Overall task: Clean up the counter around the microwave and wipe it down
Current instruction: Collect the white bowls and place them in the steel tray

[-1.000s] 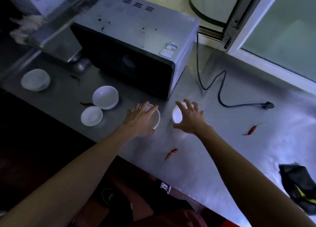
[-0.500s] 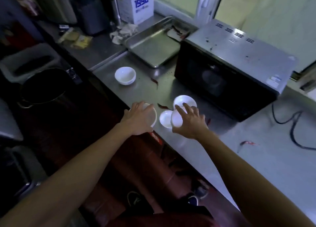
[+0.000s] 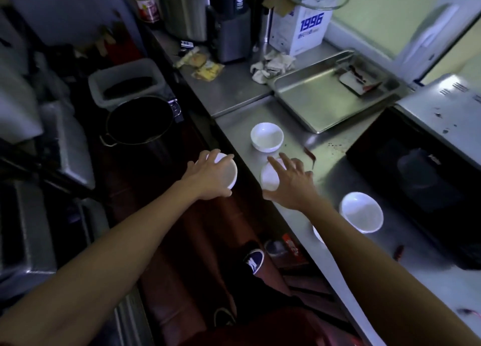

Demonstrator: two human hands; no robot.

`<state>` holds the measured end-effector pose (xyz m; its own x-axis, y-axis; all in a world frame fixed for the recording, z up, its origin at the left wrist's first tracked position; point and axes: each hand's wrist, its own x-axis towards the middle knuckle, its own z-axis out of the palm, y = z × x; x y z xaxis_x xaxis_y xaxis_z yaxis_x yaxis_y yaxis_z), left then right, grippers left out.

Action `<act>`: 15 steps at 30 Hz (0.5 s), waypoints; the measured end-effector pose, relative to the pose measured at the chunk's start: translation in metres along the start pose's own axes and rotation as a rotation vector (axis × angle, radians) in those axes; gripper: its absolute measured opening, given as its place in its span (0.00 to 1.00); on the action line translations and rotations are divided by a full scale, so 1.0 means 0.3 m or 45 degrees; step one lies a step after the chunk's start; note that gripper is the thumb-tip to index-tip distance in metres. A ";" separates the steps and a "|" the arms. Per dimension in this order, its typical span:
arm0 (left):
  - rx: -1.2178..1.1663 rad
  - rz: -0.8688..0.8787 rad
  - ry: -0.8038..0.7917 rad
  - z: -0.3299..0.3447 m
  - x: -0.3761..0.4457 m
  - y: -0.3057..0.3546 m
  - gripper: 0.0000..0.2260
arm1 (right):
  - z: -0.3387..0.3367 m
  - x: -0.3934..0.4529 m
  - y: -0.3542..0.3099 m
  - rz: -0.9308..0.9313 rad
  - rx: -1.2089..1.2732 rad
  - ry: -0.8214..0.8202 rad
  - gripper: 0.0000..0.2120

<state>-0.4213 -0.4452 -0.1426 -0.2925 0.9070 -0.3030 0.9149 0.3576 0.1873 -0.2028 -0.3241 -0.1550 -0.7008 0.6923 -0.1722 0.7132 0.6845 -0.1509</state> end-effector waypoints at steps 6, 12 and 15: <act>0.070 -0.037 -0.009 -0.107 0.263 -0.097 0.46 | -0.019 0.335 0.000 -0.051 0.058 0.036 0.48; 0.093 -0.029 -0.017 -0.237 0.529 -0.116 0.46 | -0.150 0.571 0.061 -0.014 0.133 0.073 0.46; 0.125 0.034 -0.052 -0.289 0.643 -0.065 0.46 | -0.185 0.609 0.136 0.093 0.158 0.140 0.46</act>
<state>-0.5198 -0.2580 -0.1235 -0.2575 0.9054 -0.3375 0.9457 0.3078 0.1043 -0.3025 -0.1571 -0.1387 -0.6393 0.7647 -0.0806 0.7538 0.6027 -0.2618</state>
